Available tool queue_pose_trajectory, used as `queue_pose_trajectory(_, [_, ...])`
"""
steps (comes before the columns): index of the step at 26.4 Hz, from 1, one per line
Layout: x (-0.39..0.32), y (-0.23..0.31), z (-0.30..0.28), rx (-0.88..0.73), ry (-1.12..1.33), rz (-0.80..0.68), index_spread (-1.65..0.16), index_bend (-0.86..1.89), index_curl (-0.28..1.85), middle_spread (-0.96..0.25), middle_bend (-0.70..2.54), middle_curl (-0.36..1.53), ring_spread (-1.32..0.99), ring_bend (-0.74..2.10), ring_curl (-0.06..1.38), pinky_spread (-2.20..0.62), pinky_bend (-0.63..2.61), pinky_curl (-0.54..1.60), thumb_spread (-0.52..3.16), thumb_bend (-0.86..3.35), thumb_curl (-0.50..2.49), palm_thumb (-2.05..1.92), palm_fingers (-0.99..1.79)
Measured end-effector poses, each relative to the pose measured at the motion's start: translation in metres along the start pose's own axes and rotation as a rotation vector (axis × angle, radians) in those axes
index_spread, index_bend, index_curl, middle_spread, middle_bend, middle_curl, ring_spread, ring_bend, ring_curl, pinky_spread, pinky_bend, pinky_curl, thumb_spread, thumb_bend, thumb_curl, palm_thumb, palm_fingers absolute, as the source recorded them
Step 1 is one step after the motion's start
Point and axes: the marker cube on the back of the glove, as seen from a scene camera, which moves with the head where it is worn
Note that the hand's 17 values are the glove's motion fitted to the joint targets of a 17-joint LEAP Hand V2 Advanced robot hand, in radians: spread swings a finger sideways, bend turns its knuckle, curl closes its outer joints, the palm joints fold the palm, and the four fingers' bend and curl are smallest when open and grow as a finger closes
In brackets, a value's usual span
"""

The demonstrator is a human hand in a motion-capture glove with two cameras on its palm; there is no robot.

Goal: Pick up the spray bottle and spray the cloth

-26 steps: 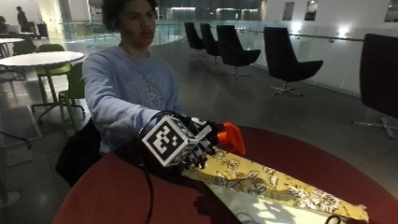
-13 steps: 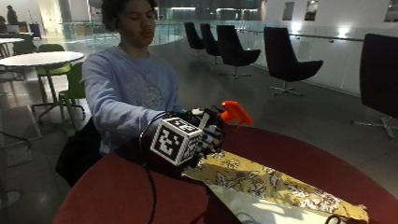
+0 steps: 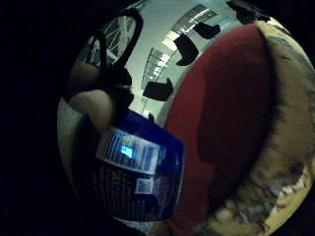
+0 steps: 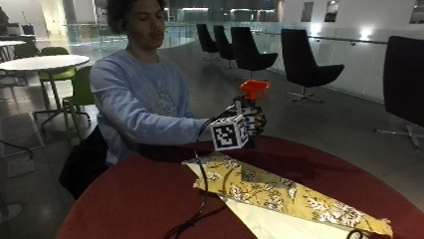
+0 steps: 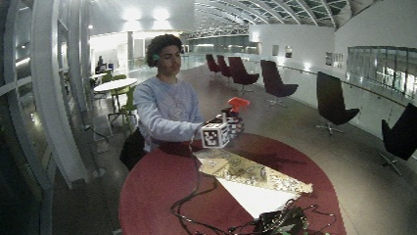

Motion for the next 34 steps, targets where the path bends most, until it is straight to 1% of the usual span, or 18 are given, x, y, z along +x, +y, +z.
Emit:
queue_pose_trajectory(4, [0.009,-0.01,0.048,-0.043,-0.01,-0.062,-0.19,0.14,0.37,-0.06,0.3,0.46,0.0,0.46,0.39,0.21,0.16,0.33,1.07,-0.03,0.5,0.73,1.04])
queue_pose_trajectory(8, [0.028,-0.003,0.069,-0.157,0.085,-0.086,-0.2,0.14,0.37,-0.06,0.29,0.46,-0.01,0.46,0.39,0.2,0.15,0.32,1.07,-0.03,0.49,0.71,1.03])
queue_pose_trajectory(12, [0.026,-0.013,0.08,-0.075,0.038,-0.092,-0.21,0.14,0.37,-0.07,0.28,0.46,-0.01,0.45,0.39,0.19,0.15,0.31,1.08,-0.03,0.48,0.7,1.02])
queue_pose_trajectory(21, [0.031,-0.009,0.077,-0.054,0.063,-0.107,-0.22,0.12,0.36,-0.07,0.31,0.47,-0.03,0.45,0.39,0.15,0.16,0.3,1.09,-0.02,0.45,0.68,1.04])
queue_pose_trajectory(25, [0.028,-0.003,0.066,-0.059,0.077,-0.113,-0.23,0.13,0.36,-0.07,0.3,0.47,-0.04,0.44,0.39,0.14,0.16,0.3,1.09,-0.02,0.44,0.69,1.01])
queue_pose_trajectory(28, [0.019,0.01,0.046,-0.089,0.091,-0.115,-0.25,0.07,0.34,-0.07,0.31,0.47,-0.05,0.45,0.4,0.15,0.17,0.31,1.09,-0.03,0.43,0.66,0.88])
queue_pose_trajectory(31, [0.006,0.028,0.012,-0.099,0.162,-0.129,-0.27,0.07,0.32,-0.06,0.31,0.47,-0.05,0.46,0.4,0.16,0.17,0.3,1.09,-0.03,0.42,0.66,0.84])
queue_pose_trajectory(34, [-0.002,0.052,-0.038,-0.1,0.327,-0.145,-0.28,0.11,0.31,-0.06,0.31,0.47,-0.04,0.46,0.39,0.18,0.17,0.3,1.09,-0.03,0.42,0.66,0.83])
